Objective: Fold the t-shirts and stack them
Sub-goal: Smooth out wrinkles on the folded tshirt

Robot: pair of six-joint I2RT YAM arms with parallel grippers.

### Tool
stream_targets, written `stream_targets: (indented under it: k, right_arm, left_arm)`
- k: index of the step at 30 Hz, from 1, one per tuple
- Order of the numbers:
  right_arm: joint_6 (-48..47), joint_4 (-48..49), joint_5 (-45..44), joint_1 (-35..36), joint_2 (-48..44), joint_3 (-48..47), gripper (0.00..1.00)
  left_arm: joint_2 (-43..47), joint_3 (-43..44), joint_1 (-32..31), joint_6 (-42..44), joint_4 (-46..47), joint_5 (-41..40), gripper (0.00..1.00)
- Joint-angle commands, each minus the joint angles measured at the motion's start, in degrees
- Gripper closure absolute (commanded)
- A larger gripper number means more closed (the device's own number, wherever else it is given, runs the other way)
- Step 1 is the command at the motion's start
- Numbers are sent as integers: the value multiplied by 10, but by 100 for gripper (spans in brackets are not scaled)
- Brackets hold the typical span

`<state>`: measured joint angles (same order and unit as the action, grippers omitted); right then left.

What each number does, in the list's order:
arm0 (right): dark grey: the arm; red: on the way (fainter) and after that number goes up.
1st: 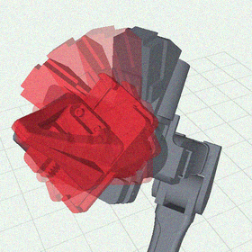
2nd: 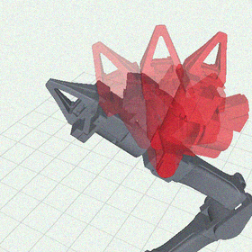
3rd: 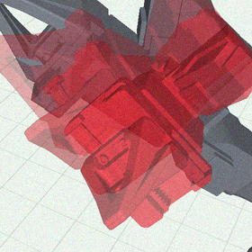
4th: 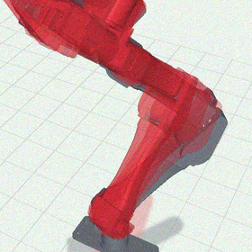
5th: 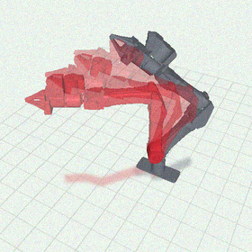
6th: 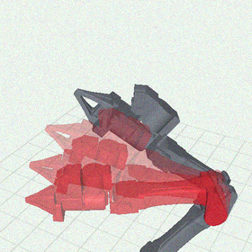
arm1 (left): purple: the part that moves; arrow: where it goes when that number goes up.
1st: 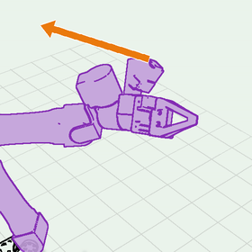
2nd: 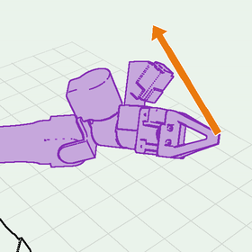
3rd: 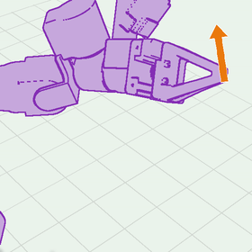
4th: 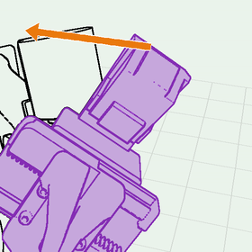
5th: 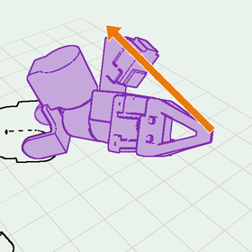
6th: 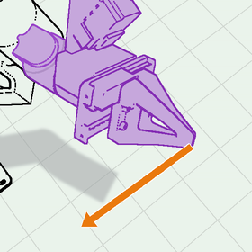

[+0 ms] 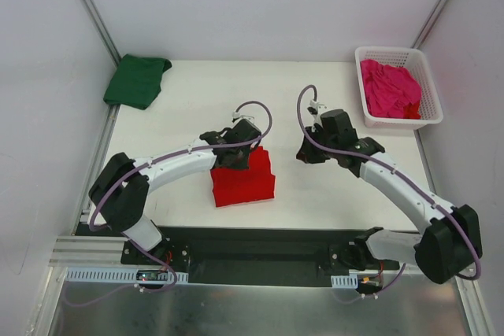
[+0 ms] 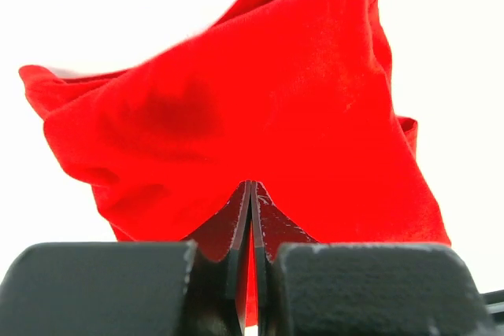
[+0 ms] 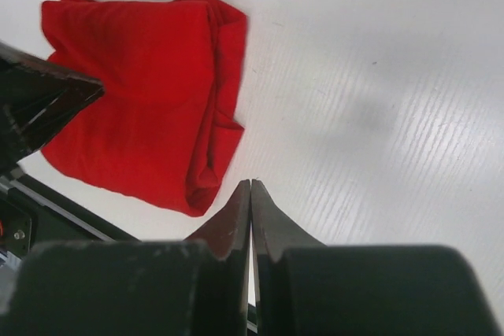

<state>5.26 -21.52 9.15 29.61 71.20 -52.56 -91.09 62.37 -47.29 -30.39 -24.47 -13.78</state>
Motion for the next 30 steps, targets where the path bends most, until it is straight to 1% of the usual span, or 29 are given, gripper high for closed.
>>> stream_targets:
  k: [1, 4, 5, 7, 8, 10, 11, 13, 14, 16, 22, 27, 30]
  right_arm:
    - [11, -34, -13, 32, -64, 21, 98]
    - [30, -45, -38, 74, -89, 37, 99]
    - [37, -45, -52, 102, -94, 50, 99]
    - [60, -42, -66, 132, -103, 61, 98]
    - [68, -41, -80, 161, -104, 71, 99]
    - [90, -32, -88, 190, -104, 82, 99]
    - [96, -28, -123, 217, -103, 91, 98]
    - [107, -14, -143, 244, -101, 101, 99]
    - [117, -9, -168, 267, -99, 105, 99]
    - [124, 9, -187, 288, -94, 119, 99]
    - [122, 52, -245, 359, -63, 135, 99]
    - [107, 59, -282, 396, 10, 113, 99]
    - [108, 62, -295, 416, 40, 91, 99]
  left_arm:
    - [2, 31, -3, 24, -22, -18, 100]
    - [-13, 40, -3, 26, -20, -18, 100]
    - [-16, 42, -4, 27, -18, -20, 100]
    - [-26, 42, -2, 32, -10, -24, 100]
    - [-30, 41, 0, 33, -8, -24, 100]
    - [-37, 37, 5, 35, 1, -20, 100]
    - [-38, 32, 7, 35, 8, -16, 100]
    - [-41, 23, 15, 35, 18, -9, 100]
    - [-42, 13, 18, 35, 30, 1, 100]
    - [-40, -3, 32, 33, 46, 14, 100]
    - [-44, -46, 76, 49, 99, 68, 100]
    - [-43, -42, 101, 69, 110, 103, 100]
    - [-40, -30, 105, 82, 110, 114, 100]
